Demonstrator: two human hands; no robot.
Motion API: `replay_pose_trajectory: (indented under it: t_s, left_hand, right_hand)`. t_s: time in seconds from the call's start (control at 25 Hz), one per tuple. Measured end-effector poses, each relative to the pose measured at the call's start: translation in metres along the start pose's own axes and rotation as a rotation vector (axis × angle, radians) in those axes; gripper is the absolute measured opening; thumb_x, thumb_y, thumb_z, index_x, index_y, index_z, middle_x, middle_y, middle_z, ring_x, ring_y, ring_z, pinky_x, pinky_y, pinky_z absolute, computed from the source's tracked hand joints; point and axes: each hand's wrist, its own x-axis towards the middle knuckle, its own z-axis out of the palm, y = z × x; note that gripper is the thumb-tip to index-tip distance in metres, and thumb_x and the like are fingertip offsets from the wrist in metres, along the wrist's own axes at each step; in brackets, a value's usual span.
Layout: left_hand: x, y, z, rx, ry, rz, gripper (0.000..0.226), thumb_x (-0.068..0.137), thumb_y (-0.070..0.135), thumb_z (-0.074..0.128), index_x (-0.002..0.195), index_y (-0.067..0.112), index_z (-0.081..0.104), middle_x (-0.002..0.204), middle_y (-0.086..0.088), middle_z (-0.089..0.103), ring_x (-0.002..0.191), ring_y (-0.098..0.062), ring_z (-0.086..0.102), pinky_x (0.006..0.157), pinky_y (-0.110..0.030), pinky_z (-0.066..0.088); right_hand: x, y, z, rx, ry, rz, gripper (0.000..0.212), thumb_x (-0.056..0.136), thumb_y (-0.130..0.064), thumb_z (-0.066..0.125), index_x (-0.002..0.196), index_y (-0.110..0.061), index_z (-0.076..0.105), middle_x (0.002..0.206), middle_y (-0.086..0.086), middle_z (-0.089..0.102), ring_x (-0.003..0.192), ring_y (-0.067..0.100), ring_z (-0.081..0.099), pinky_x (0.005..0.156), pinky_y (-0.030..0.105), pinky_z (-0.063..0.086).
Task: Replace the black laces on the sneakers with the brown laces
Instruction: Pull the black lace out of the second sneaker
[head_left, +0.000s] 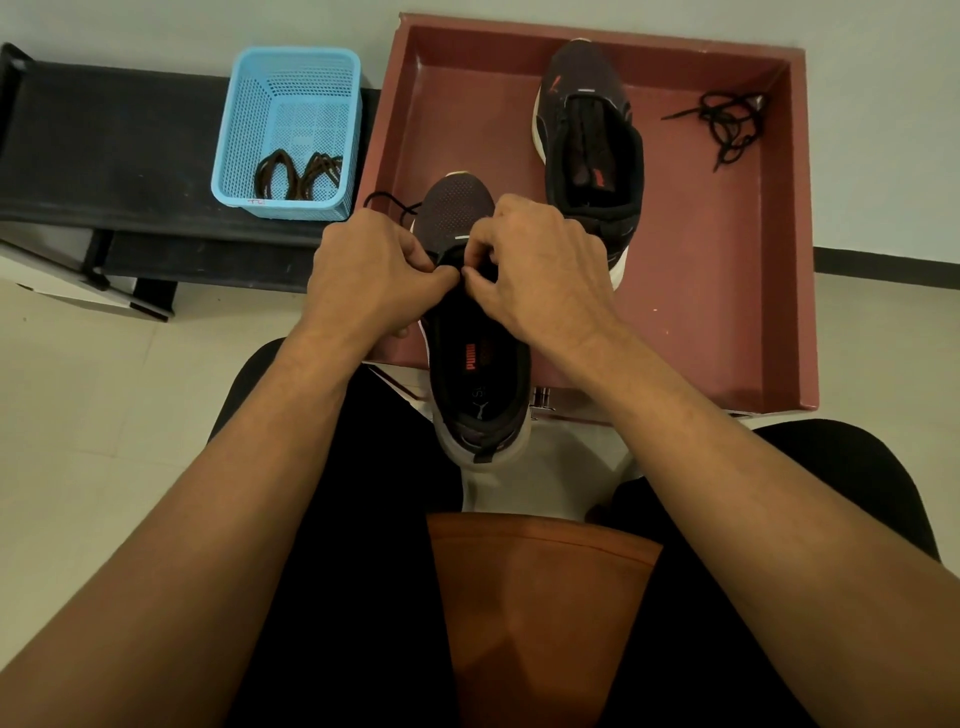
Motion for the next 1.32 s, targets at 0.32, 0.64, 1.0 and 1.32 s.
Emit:
replay_pose_trajectory:
  t_s: [0.32, 0.64, 1.0, 1.32]
  left_hand:
    - [0.004, -0.001, 0.001, -0.016, -0.029, -0.001, 0.019, 0.086, 0.033, 0.076, 0.069, 0.028, 0.070, 0.057, 0.006, 0.068, 0.042, -0.010, 0.067, 0.056, -0.025, 0.057]
    - [0.004, -0.004, 0.002, -0.049, -0.028, -0.014, 0.018, 0.086, 0.032, 0.078, 0.070, 0.028, 0.072, 0.058, 0.003, 0.070, 0.042, -0.013, 0.067, 0.057, -0.025, 0.057]
    - [0.003, 0.000, 0.000, -0.043, -0.023, 0.005, 0.021, 0.085, 0.035, 0.077, 0.066, 0.028, 0.070, 0.054, 0.006, 0.067, 0.041, -0.011, 0.066, 0.051, -0.020, 0.056]
    - [0.002, 0.000, 0.002, -0.022, -0.008, 0.017, 0.020, 0.084, 0.034, 0.076, 0.066, 0.026, 0.072, 0.046, 0.010, 0.062, 0.040, -0.006, 0.064, 0.055, -0.013, 0.050]
  right_hand:
    - [0.004, 0.002, -0.007, -0.035, 0.032, 0.041, 0.018, 0.088, -0.036, 0.067, 0.094, -0.020, 0.073, 0.106, -0.003, 0.062, 0.087, 0.026, 0.068, 0.070, 0.039, 0.054]
    - [0.000, 0.047, -0.039, 0.078, 0.155, 0.135, 0.009, 0.084, -0.027, 0.069, 0.085, -0.018, 0.068, 0.100, -0.002, 0.059, 0.081, 0.017, 0.062, 0.066, 0.027, 0.046]
    - [0.001, -0.001, -0.004, -0.035, 0.010, -0.037, 0.024, 0.095, -0.046, 0.072, 0.114, -0.032, 0.076, 0.120, -0.002, 0.052, 0.099, 0.023, 0.063, 0.066, 0.037, 0.040]
    - [0.007, 0.003, 0.000, -0.071, 0.038, -0.022, 0.014, 0.098, -0.040, 0.066, 0.105, -0.032, 0.075, 0.114, -0.003, 0.059, 0.100, 0.026, 0.066, 0.067, 0.037, 0.039]
